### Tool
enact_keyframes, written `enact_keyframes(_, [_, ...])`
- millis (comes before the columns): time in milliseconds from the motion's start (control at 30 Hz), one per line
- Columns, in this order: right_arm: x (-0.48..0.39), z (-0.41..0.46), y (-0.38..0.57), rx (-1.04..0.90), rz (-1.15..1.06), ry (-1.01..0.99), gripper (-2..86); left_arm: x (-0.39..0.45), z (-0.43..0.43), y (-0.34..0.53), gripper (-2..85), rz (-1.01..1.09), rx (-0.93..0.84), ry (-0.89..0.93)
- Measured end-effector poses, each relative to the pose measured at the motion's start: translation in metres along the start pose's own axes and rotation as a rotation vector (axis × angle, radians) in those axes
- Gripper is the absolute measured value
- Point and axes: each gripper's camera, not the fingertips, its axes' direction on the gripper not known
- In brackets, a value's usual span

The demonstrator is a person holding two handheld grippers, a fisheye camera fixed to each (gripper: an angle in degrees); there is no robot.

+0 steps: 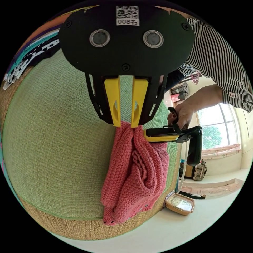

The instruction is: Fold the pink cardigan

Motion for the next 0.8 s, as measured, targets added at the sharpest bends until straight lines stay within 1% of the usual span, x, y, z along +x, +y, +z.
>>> enact_keyframes(200, [0.021,0.004,0.002,-0.003,0.015,-0.065,11.0,-0.019,-0.058,0.043,8.2,-0.052,0.111,0.080])
enact_keyframes(267, [0.030,0.003,0.006,0.011,0.033,-0.097,11.7,-0.038,-0.082,0.064,10.4,-0.129,0.160,0.085])
enact_keyframes(367, [0.046,0.000,0.012,0.051,0.066,-0.159,13.3,-0.073,-0.098,0.080,14.0,-0.237,0.182,0.100])
enact_keyframes(433, [0.056,0.002,0.013,0.047,0.082,-0.193,15.1,-0.096,-0.098,0.081,16.1,-0.292,0.180,0.124])
enact_keyframes(567, [0.065,0.005,0.015,0.032,0.083,-0.200,17.4,-0.140,-0.091,0.072,18.1,-0.357,0.210,0.315])
enact_keyframes(667, [0.073,0.008,0.018,0.028,0.099,-0.174,17.8,-0.149,-0.084,0.065,18.2,-0.336,0.179,0.394])
enact_keyframes(800, [0.097,0.016,0.026,0.042,0.178,-0.266,17.5,-0.154,-0.081,0.067,17.6,-0.336,0.167,0.448])
